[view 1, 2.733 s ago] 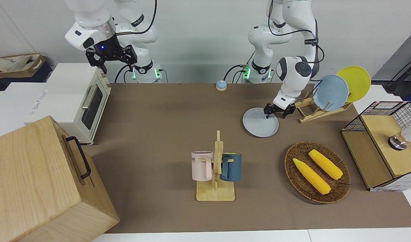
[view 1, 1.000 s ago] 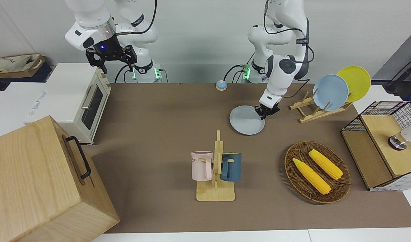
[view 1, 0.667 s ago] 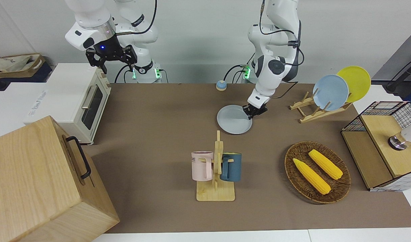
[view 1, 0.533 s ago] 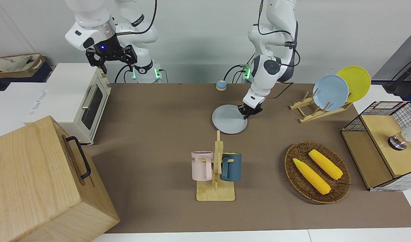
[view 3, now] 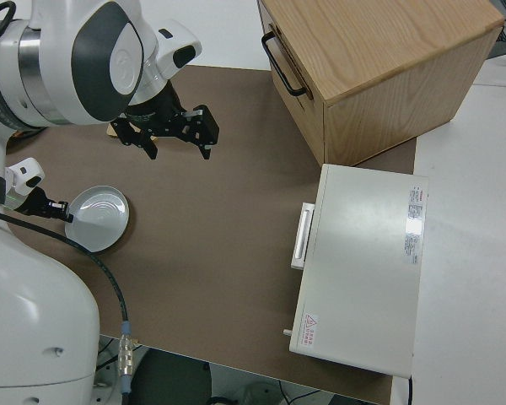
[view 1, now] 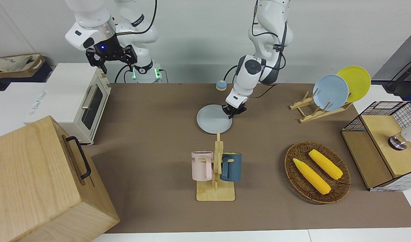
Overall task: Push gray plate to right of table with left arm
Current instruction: 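Push the gray plate with the left gripper across the table toward the toaster, then continue pushing the gray plate with the left gripper toward the toaster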
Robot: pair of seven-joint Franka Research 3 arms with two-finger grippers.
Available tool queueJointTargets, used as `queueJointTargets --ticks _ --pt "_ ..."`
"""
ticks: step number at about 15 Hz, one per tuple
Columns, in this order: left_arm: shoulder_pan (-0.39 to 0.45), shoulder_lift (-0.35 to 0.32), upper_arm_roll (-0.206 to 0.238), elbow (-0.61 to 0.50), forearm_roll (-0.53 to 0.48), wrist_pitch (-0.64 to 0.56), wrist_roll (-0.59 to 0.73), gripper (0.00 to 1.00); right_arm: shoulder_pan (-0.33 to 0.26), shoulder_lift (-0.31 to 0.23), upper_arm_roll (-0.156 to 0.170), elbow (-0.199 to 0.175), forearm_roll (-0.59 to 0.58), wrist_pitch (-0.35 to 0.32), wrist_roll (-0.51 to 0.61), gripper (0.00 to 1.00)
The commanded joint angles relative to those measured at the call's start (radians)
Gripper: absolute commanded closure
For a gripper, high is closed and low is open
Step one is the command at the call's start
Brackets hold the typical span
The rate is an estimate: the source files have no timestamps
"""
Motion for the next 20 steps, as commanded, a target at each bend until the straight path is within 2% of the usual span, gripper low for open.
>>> queueJointTargets --ticks 1,6,11,20 --pt "-0.066 0.069 0.009 0.053 0.003 0.012 -0.078 1.00 -0.019 -0.002 0.016 0.009 0.004 -0.016 0.013 0.017" --pt "-0.124 0.108 0.010 0.114 0.006 0.011 -0.170 1.00 -0.020 -0.002 0.016 0.009 0.004 -0.016 0.012 0.017" --pt "-0.181 0.174 0.009 0.192 0.094 0.004 -0.331 1.00 -0.019 -0.002 0.016 0.009 0.004 -0.016 0.013 0.017" --pt "-0.284 0.255 0.010 0.313 0.098 -0.005 -0.444 1.00 -0.019 -0.002 0.016 0.009 0.004 -0.016 0.013 0.017"
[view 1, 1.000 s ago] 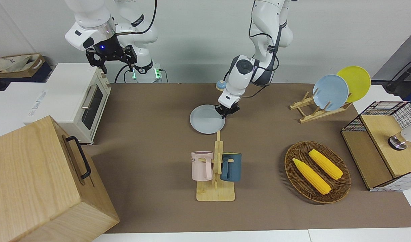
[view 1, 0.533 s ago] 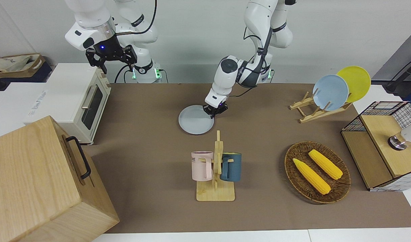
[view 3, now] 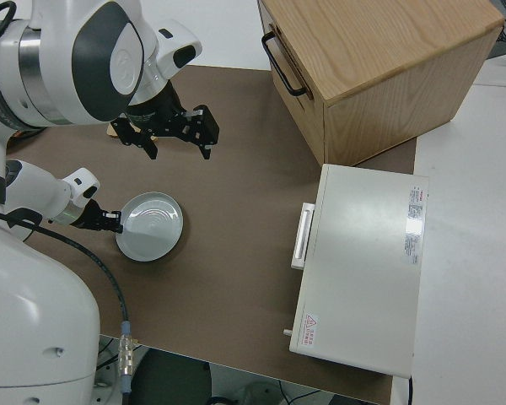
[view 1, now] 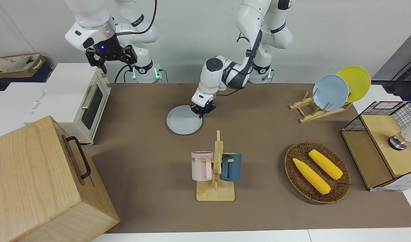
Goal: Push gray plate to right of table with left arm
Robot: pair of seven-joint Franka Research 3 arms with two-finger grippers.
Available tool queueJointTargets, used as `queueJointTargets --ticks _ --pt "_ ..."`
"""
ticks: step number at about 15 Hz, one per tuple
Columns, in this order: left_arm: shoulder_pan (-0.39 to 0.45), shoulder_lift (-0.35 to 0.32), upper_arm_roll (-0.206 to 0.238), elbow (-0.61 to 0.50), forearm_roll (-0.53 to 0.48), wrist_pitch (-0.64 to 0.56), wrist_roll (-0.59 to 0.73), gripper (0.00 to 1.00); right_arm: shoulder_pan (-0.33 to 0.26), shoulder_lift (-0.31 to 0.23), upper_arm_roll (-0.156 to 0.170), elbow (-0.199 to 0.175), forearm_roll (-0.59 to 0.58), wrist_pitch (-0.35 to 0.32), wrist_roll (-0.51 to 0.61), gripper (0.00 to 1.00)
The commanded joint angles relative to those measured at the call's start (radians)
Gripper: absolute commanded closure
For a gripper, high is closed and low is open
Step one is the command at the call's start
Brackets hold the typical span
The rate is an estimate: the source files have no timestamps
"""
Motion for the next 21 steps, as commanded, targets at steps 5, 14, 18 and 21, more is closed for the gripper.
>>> queueJointTargets --ticks 5,14,18,21 --pt "-0.088 0.121 0.011 0.156 0.062 -0.039 -0.132 1.00 -0.020 -0.002 0.016 0.009 0.004 -0.016 0.013 0.017" --pt "-0.118 0.173 0.010 0.230 0.116 -0.062 -0.216 1.00 -0.020 -0.002 0.016 0.009 0.004 -0.016 0.012 0.017" --pt "-0.124 0.176 0.010 0.230 0.114 -0.062 -0.216 1.00 -0.019 -0.002 0.016 0.009 0.004 -0.016 0.012 0.017" --pt "-0.122 0.173 0.010 0.232 0.113 -0.064 -0.212 0.82 -0.019 -0.002 0.016 0.009 0.004 -0.016 0.012 0.017"
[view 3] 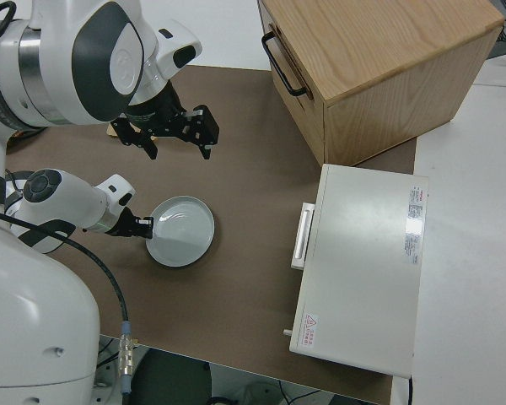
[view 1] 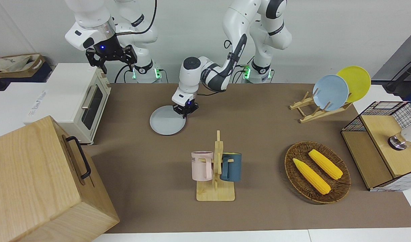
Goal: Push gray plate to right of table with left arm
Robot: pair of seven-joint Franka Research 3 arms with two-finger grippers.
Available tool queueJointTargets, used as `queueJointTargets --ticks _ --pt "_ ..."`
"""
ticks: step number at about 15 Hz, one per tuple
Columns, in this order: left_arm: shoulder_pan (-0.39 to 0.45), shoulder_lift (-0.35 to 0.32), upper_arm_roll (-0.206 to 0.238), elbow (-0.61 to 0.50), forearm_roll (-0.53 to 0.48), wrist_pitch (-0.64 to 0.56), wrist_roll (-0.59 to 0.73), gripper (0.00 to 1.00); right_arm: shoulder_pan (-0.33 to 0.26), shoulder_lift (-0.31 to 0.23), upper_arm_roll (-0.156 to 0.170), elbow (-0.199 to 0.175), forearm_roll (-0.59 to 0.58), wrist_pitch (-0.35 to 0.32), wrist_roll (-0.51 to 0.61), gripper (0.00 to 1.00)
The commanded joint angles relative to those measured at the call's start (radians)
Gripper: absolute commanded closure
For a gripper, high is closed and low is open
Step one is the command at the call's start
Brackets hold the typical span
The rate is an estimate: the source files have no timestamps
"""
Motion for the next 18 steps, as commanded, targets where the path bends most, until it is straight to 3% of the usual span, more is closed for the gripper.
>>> queueJointTargets --ticks 1,3,4,5,12,18 --pt "-0.021 0.033 0.010 0.029 0.023 -0.019 -0.025 0.48 -0.019 -0.002 0.016 0.009 0.004 -0.016 0.012 0.017" --pt "-0.015 0.023 0.010 0.029 0.023 -0.034 -0.010 0.30 -0.020 -0.002 0.016 0.009 0.004 -0.016 0.013 0.017" --pt "-0.014 0.018 0.010 0.027 0.023 -0.048 -0.001 0.07 -0.019 -0.002 0.016 0.009 0.004 -0.016 0.013 0.017" --pt "-0.012 0.010 0.011 0.027 0.023 -0.059 0.005 0.01 -0.020 -0.002 0.016 0.009 0.004 -0.016 0.012 0.017" --pt "-0.011 -0.013 0.015 0.023 0.021 -0.094 0.019 0.00 -0.019 -0.002 0.016 0.009 0.004 -0.016 0.012 0.017" --pt "0.051 -0.128 0.022 -0.051 0.008 -0.168 0.156 0.00 -0.019 -0.002 0.016 0.009 0.004 -0.016 0.013 0.017"
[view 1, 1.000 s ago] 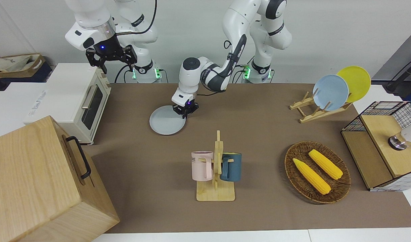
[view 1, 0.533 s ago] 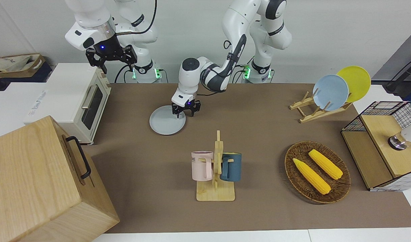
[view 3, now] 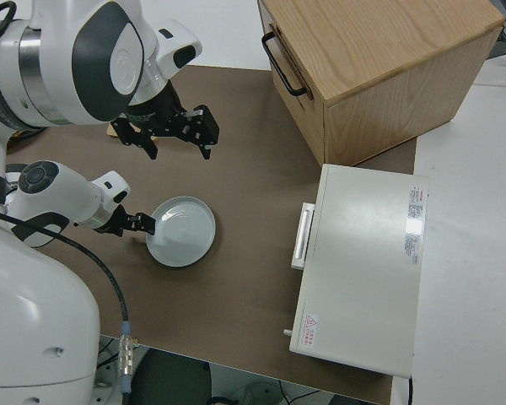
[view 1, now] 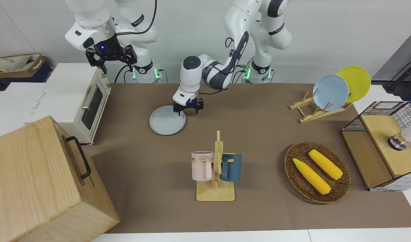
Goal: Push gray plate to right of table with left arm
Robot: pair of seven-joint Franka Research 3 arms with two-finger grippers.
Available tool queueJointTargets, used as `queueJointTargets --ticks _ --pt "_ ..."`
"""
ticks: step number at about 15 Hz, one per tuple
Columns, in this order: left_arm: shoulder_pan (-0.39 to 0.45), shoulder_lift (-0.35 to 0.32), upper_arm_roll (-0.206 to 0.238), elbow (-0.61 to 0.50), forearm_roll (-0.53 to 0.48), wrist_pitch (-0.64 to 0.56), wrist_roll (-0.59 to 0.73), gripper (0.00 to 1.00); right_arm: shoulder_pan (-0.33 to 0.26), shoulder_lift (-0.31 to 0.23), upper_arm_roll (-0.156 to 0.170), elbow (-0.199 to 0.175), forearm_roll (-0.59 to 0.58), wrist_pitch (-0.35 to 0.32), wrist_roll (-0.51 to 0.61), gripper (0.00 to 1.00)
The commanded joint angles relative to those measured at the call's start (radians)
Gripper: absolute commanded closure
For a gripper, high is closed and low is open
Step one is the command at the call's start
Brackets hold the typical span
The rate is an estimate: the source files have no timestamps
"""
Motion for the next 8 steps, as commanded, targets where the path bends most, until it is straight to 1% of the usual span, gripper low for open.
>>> queueJointTargets --ticks 1,4,8 --pt "0.054 -0.100 0.005 -0.062 0.005 -0.075 0.089 0.00 -0.020 -0.002 0.016 0.009 0.004 -0.016 0.012 0.017" --pt "0.100 -0.131 0.006 -0.065 -0.033 -0.130 0.178 0.00 -0.019 -0.002 0.016 0.009 0.004 -0.016 0.013 0.017" --pt "0.190 -0.195 0.006 -0.066 -0.075 -0.231 0.311 0.00 -0.020 -0.002 0.016 0.009 0.004 -0.016 0.013 0.017"
